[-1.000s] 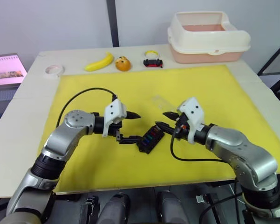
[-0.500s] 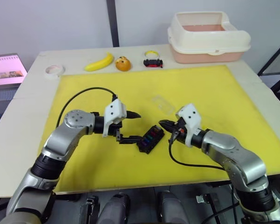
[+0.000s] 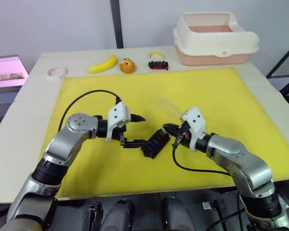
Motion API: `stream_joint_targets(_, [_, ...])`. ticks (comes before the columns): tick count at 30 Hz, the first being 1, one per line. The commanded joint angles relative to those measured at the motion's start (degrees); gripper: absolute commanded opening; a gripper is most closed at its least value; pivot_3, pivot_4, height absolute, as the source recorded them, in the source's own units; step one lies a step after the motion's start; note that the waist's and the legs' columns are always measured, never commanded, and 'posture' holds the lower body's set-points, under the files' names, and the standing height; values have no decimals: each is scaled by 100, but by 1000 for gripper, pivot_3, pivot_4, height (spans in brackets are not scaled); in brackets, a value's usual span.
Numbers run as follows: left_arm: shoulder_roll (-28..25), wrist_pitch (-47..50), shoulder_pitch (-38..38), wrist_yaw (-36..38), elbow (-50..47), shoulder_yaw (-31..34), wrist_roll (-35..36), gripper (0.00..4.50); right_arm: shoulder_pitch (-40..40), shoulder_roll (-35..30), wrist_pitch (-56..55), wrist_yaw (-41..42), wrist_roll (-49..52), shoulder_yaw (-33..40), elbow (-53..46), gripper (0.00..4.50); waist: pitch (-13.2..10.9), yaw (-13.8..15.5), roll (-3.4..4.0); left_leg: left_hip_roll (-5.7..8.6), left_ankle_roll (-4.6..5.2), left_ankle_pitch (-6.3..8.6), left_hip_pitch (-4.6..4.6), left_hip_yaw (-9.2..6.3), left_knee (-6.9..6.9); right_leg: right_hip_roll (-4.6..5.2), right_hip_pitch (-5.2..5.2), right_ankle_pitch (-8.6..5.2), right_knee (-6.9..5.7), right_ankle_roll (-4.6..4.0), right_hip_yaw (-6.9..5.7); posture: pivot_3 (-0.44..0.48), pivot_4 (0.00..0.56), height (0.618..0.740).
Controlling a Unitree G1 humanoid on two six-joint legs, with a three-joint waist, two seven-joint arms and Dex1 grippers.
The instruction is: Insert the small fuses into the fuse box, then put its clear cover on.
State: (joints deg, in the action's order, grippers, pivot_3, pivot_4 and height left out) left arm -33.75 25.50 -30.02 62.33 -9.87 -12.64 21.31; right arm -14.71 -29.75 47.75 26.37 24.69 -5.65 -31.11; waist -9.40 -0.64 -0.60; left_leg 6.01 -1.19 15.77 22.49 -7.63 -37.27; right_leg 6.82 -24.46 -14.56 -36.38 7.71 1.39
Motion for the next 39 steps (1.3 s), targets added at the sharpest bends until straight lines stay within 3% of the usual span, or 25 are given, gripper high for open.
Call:
stream_joint_targets(1, [7, -96, -21, -29, -200, 43, -40, 4500, -38, 3, -147, 52, -68, 0, -58, 60, 0, 0, 0, 0, 0, 0, 0, 0, 0, 0, 0, 0, 0, 0, 0, 0, 150, 740])
stream_joint_targets(20, [83, -121, -99, 31, -43, -30, -175, 4500, 104, 2, 23, 97, -327, -195, 5, 60, 4, 1, -1, 0, 0, 0, -1, 0, -3, 0, 1, 0, -3, 0, 0, 0, 150, 740])
stream_joint_targets(27, [197, -185, -53, -18, -59, 153, -88, 4500, -152, 6, 237, 110, 96, 336, -433, 60, 5, 4, -1, 0, 0, 0, -1, 0, -3, 0, 1, 0, -3, 0, 0, 0, 150, 740])
stream_joint_targets(31, [153, -76, 36, -48, -198, 519, 232, 4500, -257, -177, 744, 188, 766, 1090, -859, 60, 5, 3, -1, 0, 0, 0, -1, -1, -3, 0, 0, 0, -3, 0, 0, 0, 150, 740])
stream_joint_targets(34, [-51, 27, 95, 64, -153, 793, 450, 4500, -123, -552, 1056, 324, 1096, 1695, -898, 904, 5, 4, -1, -1, 0, 0, -1, -2, -2, 0, 0, 0, -3, 0, 0, 0, 150, 740])
stream_joint_targets(39, [-276, -182, -11, 154, 273, 948, 337, 4500, 129, -1167, 1095, 451, 1082, 2260, -478, 3411, 5, 20, -1, 1, 2, 1, -1, 0, -7, 1, 5, 0, -3, 0, 0, 0, 150, 740])
